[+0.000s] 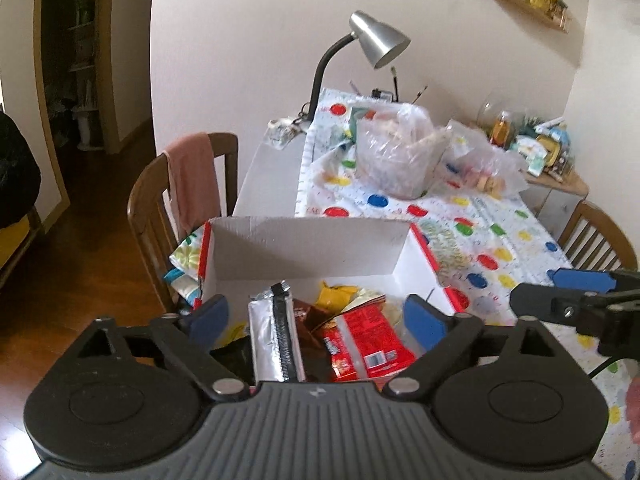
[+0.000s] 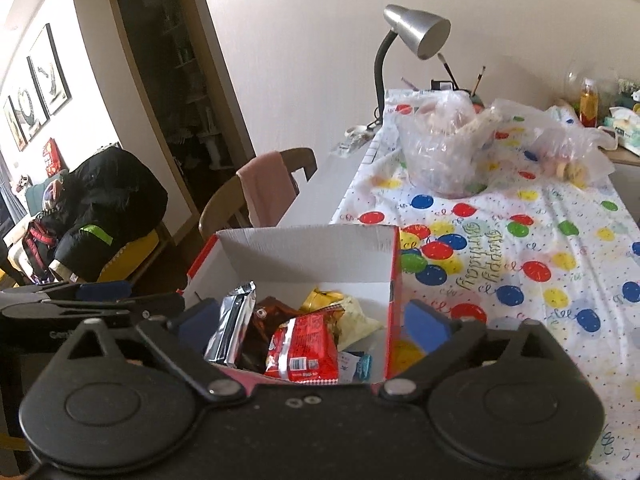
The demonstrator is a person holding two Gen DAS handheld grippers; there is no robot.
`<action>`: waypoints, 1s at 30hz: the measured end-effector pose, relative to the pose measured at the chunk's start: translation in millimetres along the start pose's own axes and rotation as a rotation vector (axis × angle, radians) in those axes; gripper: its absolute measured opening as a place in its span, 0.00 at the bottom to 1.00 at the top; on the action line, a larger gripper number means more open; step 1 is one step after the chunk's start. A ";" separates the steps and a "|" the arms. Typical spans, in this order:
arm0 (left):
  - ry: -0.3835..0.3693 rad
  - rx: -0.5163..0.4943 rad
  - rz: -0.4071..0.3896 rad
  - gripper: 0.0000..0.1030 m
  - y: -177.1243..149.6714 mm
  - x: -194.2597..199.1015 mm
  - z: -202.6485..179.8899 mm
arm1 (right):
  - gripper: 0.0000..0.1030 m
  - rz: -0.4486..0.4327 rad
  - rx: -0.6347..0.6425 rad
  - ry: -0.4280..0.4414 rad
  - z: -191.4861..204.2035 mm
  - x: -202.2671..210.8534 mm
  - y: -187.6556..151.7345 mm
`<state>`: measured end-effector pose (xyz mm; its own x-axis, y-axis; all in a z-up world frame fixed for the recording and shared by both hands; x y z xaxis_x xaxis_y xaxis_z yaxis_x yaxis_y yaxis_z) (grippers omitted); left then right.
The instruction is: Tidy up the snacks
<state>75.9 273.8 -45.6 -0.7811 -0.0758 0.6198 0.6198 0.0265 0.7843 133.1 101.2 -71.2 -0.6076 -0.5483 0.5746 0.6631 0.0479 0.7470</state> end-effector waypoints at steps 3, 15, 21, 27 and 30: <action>-0.003 0.000 -0.018 1.00 2.9 7.7 -4.6 | 1.00 -0.016 0.015 -0.004 0.7 6.5 -1.6; 0.010 0.004 -0.035 1.00 0.2 26.9 -11.2 | 1.00 -0.049 0.010 0.002 1.1 24.2 -7.8; 0.032 0.000 -0.015 1.00 -5.7 26.9 -12.0 | 1.00 -0.066 0.021 -0.003 1.1 27.9 -10.8; 0.032 0.004 -0.004 1.00 -9.1 28.3 -13.7 | 1.00 -0.062 0.018 0.006 -0.1 28.8 -15.4; 0.037 0.006 0.006 1.00 -10.8 29.3 -14.8 | 1.00 -0.068 0.003 0.004 -2.6 30.7 -15.7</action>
<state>47.5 256.6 -36.3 -0.7741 -0.1125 0.6230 0.6238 0.0326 0.7809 105.1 81.5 -66.1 -0.6496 -0.5535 0.5212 0.6191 0.0127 0.7852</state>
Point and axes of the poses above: each gripper's, at about its wrist camera, not at the fingertips, and x roughly against the way its jaws point, z to its left, y to its top, the point moved 9 cm from there along -x, roughly the way its jaws point, and after that the axes turned 11 degrees about -x, right-handed, at the moved point
